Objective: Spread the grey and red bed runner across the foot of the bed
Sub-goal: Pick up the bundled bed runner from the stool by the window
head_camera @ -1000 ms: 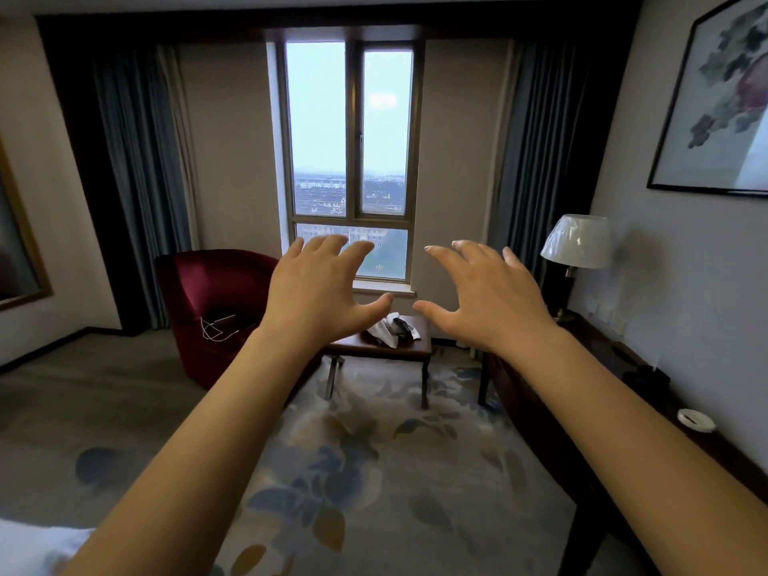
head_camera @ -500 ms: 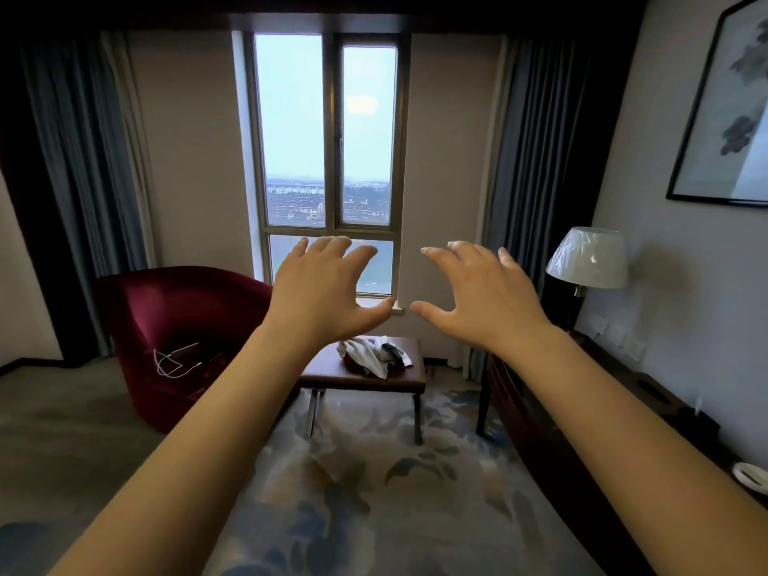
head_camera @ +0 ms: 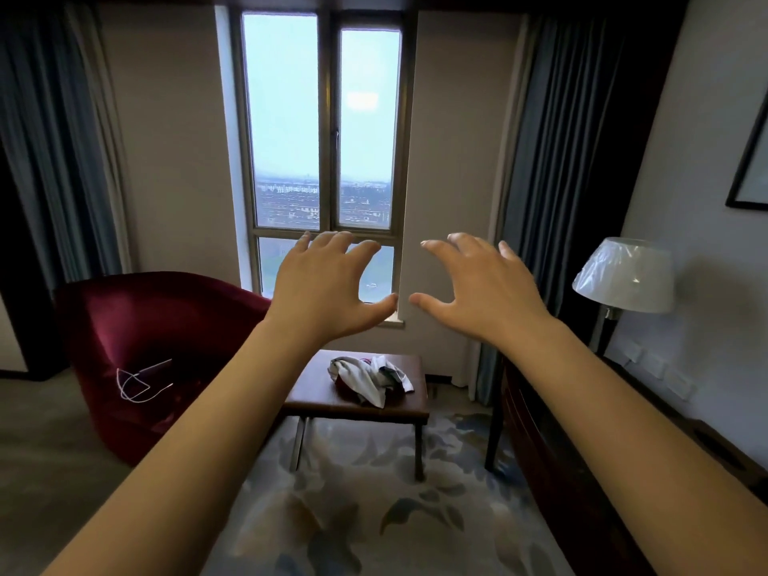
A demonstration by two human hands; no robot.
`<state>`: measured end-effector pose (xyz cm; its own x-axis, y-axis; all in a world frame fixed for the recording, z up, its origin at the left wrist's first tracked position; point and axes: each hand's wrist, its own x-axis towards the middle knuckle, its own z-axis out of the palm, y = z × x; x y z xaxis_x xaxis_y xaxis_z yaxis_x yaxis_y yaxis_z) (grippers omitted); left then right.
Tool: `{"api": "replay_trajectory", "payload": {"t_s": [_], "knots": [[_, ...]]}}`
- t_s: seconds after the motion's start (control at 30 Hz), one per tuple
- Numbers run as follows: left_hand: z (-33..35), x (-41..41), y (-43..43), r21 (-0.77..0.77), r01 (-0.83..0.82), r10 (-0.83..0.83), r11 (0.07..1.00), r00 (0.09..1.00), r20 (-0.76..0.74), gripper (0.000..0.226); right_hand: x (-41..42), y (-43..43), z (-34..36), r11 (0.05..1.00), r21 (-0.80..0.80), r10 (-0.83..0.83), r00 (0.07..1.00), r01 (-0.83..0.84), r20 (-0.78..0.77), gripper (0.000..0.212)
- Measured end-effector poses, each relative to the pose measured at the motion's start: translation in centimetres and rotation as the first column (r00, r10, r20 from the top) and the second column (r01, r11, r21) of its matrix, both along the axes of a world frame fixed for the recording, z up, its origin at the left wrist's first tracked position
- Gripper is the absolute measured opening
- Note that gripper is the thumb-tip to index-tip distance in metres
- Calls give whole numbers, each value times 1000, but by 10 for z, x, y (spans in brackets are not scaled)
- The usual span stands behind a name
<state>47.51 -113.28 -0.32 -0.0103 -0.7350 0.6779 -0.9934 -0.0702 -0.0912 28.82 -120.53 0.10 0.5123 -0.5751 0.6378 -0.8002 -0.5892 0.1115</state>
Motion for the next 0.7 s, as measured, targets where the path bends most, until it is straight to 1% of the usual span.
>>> {"api": "replay_trajectory", "payload": {"t_s": [0.07, 0.2, 0.27, 0.47, 0.6, 0.7], "knots": [[3, 4, -35, -7, -7, 7, 1000, 1000, -6, 71, 6, -36, 3, 1000, 3, 10, 1000, -10, 18, 71], [2, 18, -101, 11, -34, 34, 999, 999, -19, 70, 23, -104, 5, 999, 30, 36, 999, -35, -30, 71], [2, 24, -129, 3, -38, 38, 999, 999, -27, 71, 32, -134, 7, 998, 40, 47, 999, -46, -18, 71], [1, 53, -210, -3, -55, 55, 998, 998, -28, 72, 57, -219, 0, 998, 48, 47, 999, -46, -24, 71], [-6, 80, -269, 6, -60, 60, 998, 998, -18, 68, 82, -277, -5, 999, 40, 33, 999, -33, -10, 71], [-8, 102, -317, 12, -51, 52, 999, 998, -30, 71, 105, -322, -9, 999, 33, 15, 999, -15, -29, 71]]}}
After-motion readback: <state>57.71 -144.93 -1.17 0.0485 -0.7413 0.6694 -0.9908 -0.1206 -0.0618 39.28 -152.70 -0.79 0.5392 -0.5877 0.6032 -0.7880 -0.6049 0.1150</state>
